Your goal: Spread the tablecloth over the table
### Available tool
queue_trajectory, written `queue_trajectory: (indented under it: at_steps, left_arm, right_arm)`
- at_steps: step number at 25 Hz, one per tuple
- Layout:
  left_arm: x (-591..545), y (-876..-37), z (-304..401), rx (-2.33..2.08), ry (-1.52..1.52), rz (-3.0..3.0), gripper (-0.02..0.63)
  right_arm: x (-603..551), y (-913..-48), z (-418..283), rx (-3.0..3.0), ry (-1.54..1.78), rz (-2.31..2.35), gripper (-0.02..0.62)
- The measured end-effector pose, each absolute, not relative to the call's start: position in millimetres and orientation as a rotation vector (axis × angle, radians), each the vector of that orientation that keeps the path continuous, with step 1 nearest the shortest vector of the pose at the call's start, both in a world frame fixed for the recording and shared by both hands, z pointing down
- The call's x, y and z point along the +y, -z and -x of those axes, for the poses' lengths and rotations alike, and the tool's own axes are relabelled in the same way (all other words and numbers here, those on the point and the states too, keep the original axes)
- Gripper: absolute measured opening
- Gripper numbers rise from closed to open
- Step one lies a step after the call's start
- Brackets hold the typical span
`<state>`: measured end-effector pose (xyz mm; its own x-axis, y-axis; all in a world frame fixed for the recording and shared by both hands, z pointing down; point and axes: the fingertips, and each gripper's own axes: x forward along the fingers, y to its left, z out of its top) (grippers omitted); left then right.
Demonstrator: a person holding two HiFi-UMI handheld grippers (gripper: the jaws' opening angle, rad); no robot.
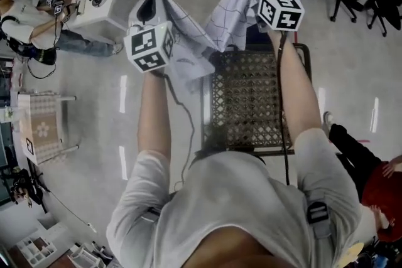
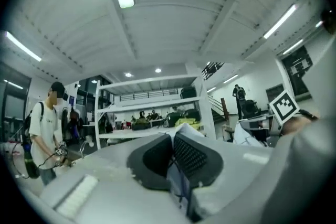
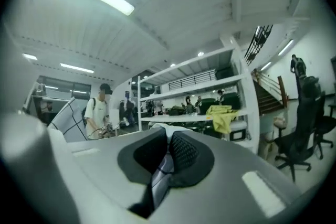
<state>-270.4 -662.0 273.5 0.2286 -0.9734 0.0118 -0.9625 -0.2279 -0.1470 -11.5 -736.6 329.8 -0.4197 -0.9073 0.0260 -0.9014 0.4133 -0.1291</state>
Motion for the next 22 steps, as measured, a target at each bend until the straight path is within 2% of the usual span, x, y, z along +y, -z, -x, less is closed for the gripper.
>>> queue_trajectory:
  at_steps: [7,13,16,22]
  left_arm:
    - [-672.1,-198.4,168.4,1.756,-0.017,2.396,0.023]
    - [-647.1,-207.4,148.2,1.755,0.036,2.418,0.023]
    - [-631.1,-224.1,155.5,1.808,0.076,2.414,0.023]
    - [-582.8,-215.2,188.5,1.957,-0.001,2.325,0.023]
  right_arm:
    - [-694.6,-220.6,-207.8,2.376,-0.070,1.928,0.009]
    - [-615.6,-224.3,-357.7,2.147,-0.033,2.117,0.009]
    - [-596.5,-254.7,-381.0,2.124,0.046,2.145,0.009]
    - [-598.5,-280.5,-336.1,2.234,0.086,2.029,0.009]
